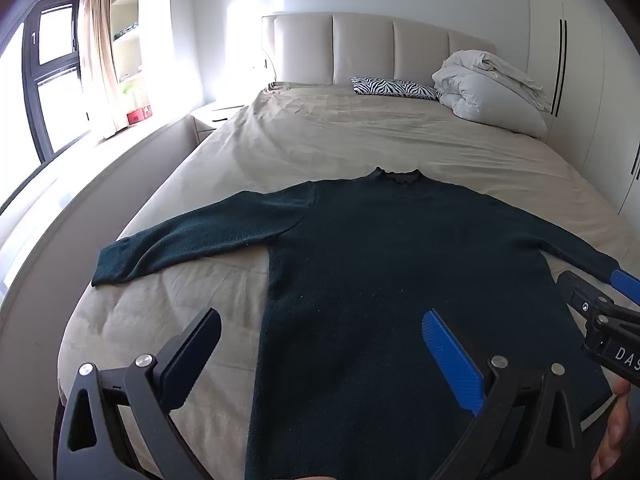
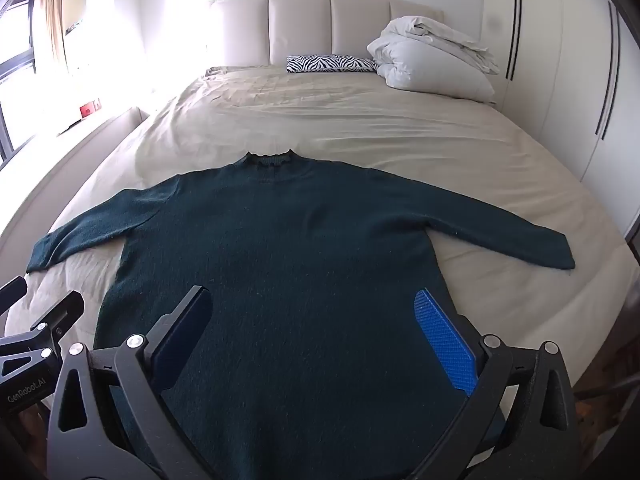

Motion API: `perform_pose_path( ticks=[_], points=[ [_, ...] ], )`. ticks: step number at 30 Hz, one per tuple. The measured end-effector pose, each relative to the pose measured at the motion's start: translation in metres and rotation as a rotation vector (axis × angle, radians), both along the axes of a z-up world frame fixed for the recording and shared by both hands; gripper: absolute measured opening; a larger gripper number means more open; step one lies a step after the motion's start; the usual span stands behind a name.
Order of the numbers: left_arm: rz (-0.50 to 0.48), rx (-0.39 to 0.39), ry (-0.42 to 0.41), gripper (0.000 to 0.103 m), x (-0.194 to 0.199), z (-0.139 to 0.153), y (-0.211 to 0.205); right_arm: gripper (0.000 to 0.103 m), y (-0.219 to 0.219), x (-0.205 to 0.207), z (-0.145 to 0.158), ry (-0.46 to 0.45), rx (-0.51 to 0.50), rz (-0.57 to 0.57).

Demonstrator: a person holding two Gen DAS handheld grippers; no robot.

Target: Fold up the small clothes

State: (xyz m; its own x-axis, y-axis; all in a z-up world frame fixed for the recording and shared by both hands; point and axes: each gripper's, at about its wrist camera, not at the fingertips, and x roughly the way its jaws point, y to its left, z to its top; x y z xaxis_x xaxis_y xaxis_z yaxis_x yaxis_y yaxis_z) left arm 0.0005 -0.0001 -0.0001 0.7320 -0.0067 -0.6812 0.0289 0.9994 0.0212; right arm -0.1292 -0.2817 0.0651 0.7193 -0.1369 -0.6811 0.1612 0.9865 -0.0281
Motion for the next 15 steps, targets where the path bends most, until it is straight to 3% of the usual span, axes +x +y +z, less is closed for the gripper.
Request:
perform_pose_path(
  ticks=[15],
  points=[
    [0.004, -0.002, -0.003, 0.103, -0.0013, -0.0001, -0.0009, 0.103, 0.0044, 0.0010, 0.0032, 0.006, 0.001, -0.002]
  ],
)
